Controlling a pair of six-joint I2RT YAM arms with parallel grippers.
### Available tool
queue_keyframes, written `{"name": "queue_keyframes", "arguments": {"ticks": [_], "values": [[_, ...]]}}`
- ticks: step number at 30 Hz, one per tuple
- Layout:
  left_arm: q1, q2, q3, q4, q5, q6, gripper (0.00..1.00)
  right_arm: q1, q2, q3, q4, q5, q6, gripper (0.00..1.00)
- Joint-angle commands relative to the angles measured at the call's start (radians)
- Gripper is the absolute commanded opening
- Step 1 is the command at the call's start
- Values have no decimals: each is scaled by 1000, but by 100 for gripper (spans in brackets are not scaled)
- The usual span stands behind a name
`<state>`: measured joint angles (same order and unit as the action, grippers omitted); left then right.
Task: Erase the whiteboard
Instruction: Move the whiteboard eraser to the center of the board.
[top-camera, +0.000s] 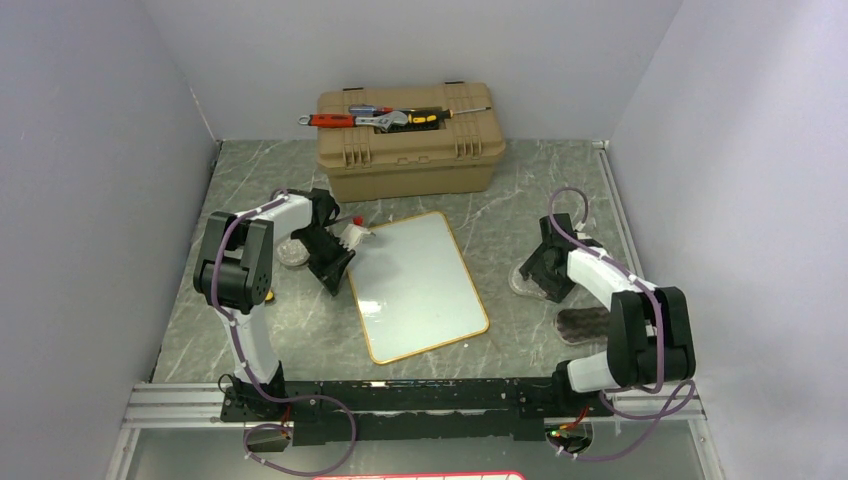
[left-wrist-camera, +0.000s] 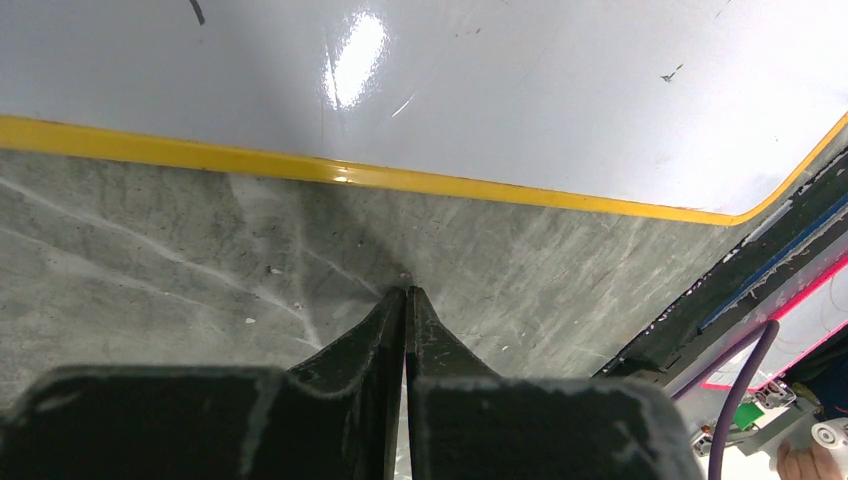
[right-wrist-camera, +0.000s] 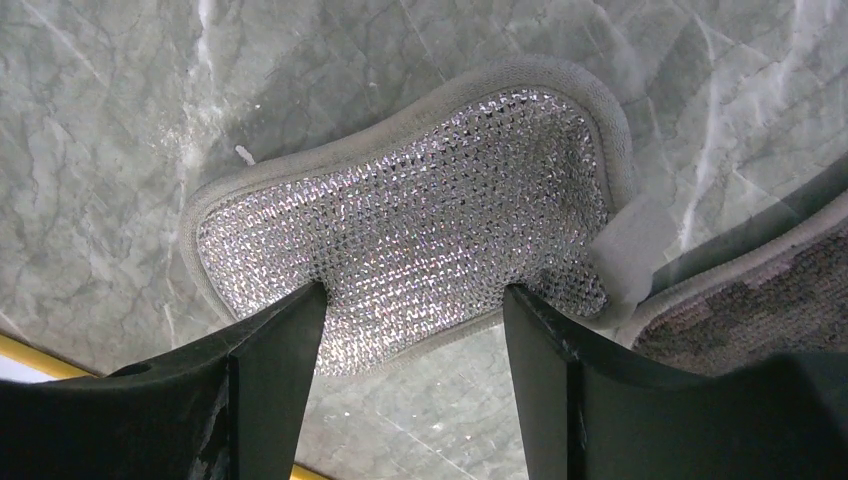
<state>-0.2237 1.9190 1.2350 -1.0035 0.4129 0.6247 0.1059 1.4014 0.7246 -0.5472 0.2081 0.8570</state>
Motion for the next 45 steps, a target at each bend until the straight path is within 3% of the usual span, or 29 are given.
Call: {"name": "queue_keyframes", "arguments": {"ticks": [1, 6, 14, 19, 29, 35, 40, 45], "values": [[-2, -41, 7, 30, 7, 13, 11, 0, 61, -23, 86, -73, -1, 69], [1, -46, 11, 28, 10, 7, 10, 30, 178, 43, 146, -157, -36, 64], [15, -58, 10, 27, 14, 1, 10, 183, 347, 256, 153, -256, -49, 60], [26, -63, -2, 25, 8, 8, 10, 237, 389, 324, 131, -245, -69, 59], [32, -67, -41, 30, 0, 27, 9, 264, 252, 336, -1, -83, -81, 64], [31, -55, -41, 30, 11, 26, 9, 288, 175, 321, -68, 38, -83, 73], [26, -57, -56, 41, 18, 23, 9, 378, 99, 260, -7, -7, -55, 75], [15, -55, -80, 74, 14, 20, 7, 441, 128, 168, 104, -75, -11, 76]]}}
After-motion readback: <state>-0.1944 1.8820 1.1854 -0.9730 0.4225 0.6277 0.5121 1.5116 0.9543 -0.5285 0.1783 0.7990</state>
